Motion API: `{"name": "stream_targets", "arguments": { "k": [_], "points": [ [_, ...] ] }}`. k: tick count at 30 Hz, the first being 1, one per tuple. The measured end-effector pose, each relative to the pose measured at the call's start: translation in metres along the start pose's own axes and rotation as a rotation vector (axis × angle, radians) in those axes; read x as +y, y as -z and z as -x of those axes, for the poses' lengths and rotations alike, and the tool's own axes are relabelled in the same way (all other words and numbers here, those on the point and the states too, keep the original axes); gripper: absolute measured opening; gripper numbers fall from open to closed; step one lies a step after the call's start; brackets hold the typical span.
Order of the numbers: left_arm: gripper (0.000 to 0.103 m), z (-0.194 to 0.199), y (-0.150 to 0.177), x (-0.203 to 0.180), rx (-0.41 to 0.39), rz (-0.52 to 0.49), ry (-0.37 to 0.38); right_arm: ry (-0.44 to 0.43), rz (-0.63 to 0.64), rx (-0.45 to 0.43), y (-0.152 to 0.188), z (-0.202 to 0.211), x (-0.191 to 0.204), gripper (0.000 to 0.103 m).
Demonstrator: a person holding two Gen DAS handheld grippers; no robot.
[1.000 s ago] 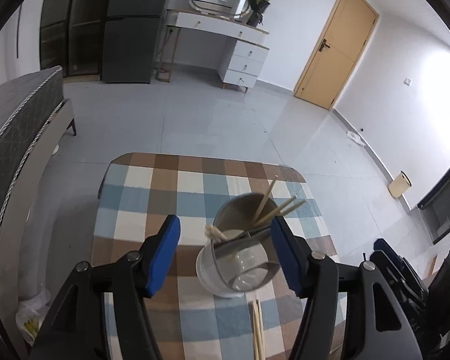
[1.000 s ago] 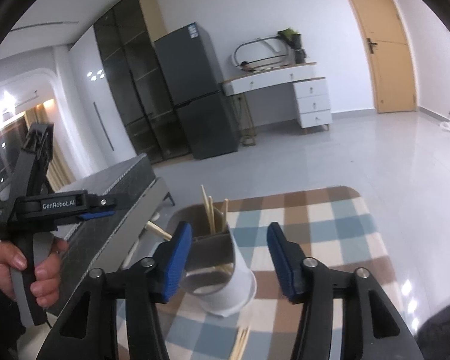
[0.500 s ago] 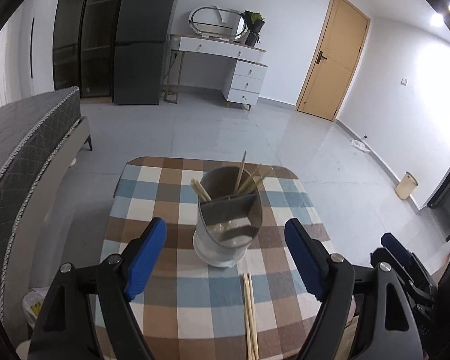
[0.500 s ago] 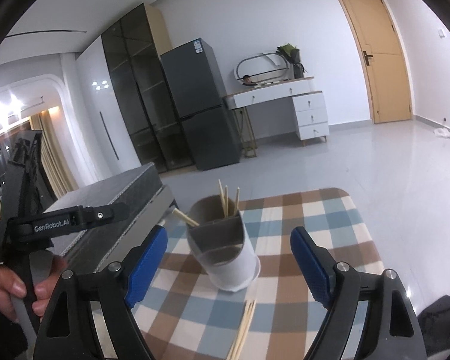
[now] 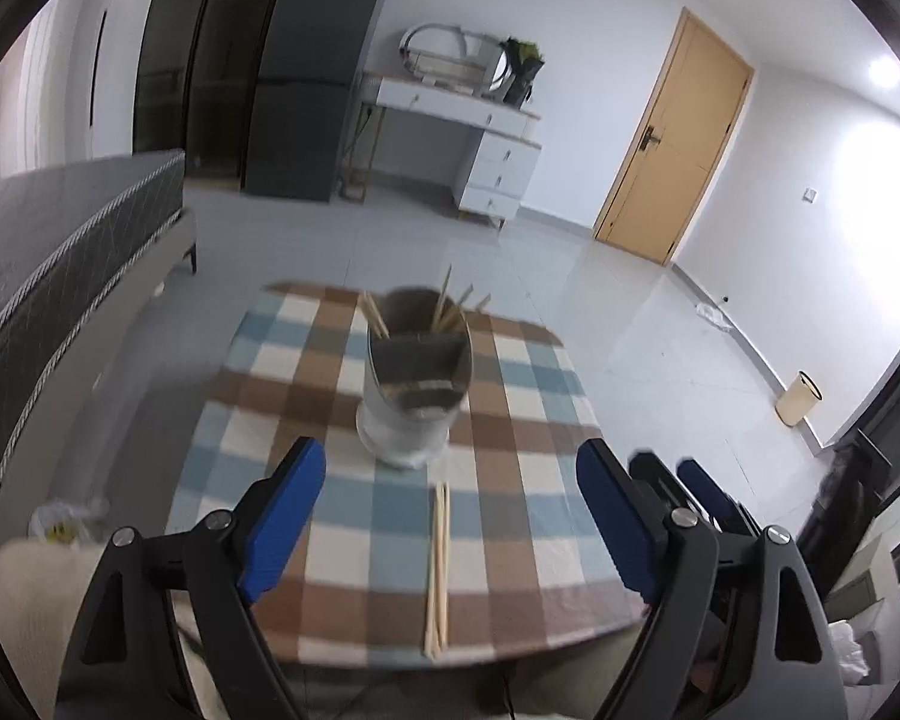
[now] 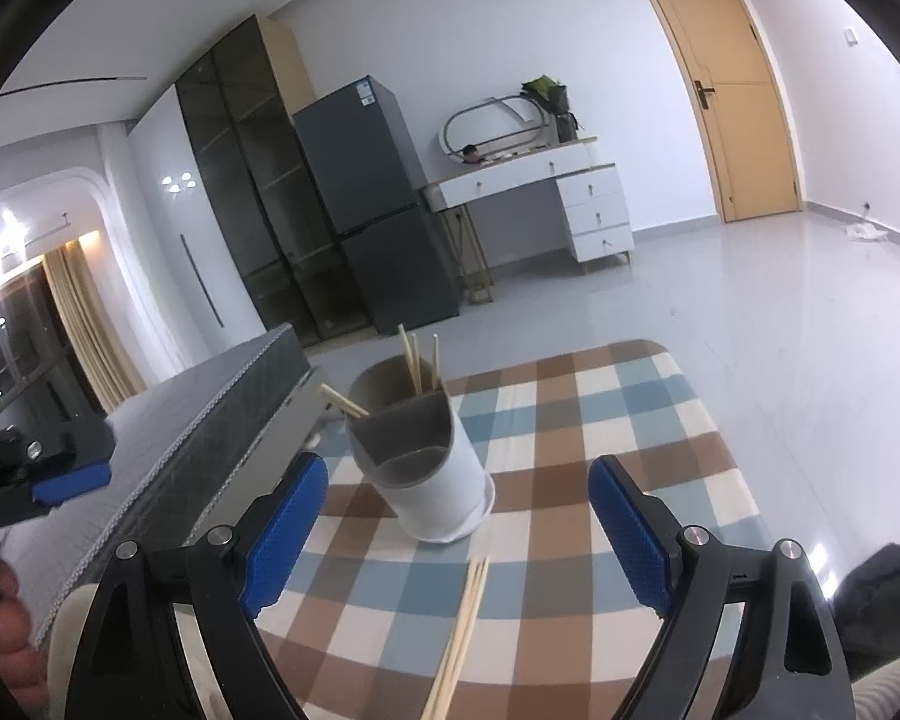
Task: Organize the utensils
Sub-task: 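Open both grippers and raise them away from the holder, then lower both grippers to the remaining chopsticks and close each on one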
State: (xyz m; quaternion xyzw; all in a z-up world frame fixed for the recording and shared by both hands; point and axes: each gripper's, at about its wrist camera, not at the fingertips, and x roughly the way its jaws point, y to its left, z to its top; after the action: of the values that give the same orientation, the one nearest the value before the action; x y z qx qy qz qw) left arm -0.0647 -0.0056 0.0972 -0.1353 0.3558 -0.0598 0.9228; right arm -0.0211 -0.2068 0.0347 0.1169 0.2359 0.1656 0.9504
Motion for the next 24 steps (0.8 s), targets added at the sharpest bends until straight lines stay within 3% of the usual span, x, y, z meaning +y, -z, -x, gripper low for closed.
{"name": "stream_targets", "arguments": {
  "k": [5, 7, 11, 18, 24],
  "points": [
    [0.084, 0.006, 0.003, -0.01, -0.008, 0.003, 0.005, -0.007, -0.032, -0.004, 0.0, 0.001, -0.008, 0.089],
    [0.091, -0.002, 0.003, -0.008, -0.047, -0.009, -0.05, 0.002, -0.054, -0.01, 0.001, 0.002, -0.013, 0.09],
    [0.091, -0.044, 0.012, 0.01, -0.065, -0.044, -0.157, 0.029, -0.087, -0.001, 0.003, 0.002, -0.022, 0.093],
    [0.091, -0.12, 0.026, 0.041, 0.009, -0.071, -0.203, 0.065, -0.081, 0.069, 0.01, -0.012, -0.024, 0.093],
    [0.091, -0.149, 0.037, 0.06, 0.093, -0.033, -0.198, 0.082, -0.032, 0.22, 0.026, -0.043, -0.017, 0.092]
  ]
}}
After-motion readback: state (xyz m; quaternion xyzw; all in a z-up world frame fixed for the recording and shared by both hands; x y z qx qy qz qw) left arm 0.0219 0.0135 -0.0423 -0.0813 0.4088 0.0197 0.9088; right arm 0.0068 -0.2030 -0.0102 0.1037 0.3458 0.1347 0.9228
